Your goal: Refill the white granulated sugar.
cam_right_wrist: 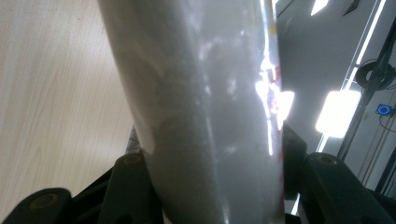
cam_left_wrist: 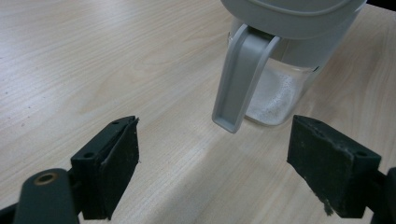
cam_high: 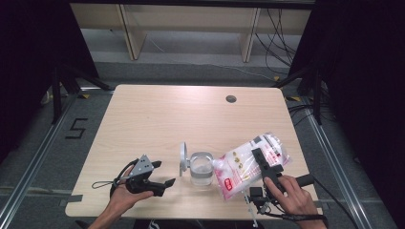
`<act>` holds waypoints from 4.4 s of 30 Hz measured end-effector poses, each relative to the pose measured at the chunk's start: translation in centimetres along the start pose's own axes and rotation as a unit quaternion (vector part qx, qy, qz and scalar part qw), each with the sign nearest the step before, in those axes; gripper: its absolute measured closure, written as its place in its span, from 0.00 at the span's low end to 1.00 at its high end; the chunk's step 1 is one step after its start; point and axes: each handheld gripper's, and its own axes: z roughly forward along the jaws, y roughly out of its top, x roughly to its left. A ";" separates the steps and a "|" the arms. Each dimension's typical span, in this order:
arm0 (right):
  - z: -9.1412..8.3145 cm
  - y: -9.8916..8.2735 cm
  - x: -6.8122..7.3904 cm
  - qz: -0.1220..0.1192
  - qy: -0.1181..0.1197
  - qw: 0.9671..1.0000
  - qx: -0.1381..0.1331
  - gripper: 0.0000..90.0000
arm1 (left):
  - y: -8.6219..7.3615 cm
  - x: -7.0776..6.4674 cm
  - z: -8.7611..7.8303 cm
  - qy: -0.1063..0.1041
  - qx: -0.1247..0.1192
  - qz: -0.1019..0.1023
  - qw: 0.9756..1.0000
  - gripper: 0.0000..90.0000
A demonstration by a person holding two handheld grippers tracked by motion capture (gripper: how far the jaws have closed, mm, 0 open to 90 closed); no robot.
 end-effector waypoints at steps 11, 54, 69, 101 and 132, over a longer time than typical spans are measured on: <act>0.0 -0.1 0.1 0.008 -0.002 1.000 0.003 0.60 | 0.0 0.0 0.0 -0.002 -0.002 -0.002 1.000 0.18; 0.2 0.3 0.3 0.017 -0.025 0.999 -0.015 0.64 | 0.0 -0.1 0.0 -0.004 -0.007 -0.004 1.000 0.18; 0.0 0.2 -0.2 0.012 -0.004 1.000 -0.004 0.65 | 0.0 -0.1 0.0 -0.005 -0.003 -0.001 1.000 0.18; -0.1 0.1 0.3 0.044 -0.030 0.999 -0.012 0.65 | 0.0 -0.1 0.0 -0.002 -0.003 -0.001 1.000 0.18; -0.3 0.2 0.0 0.033 -0.033 0.999 -0.016 0.66 | 0.0 -0.1 0.0 -0.004 -0.004 -0.001 1.000 0.18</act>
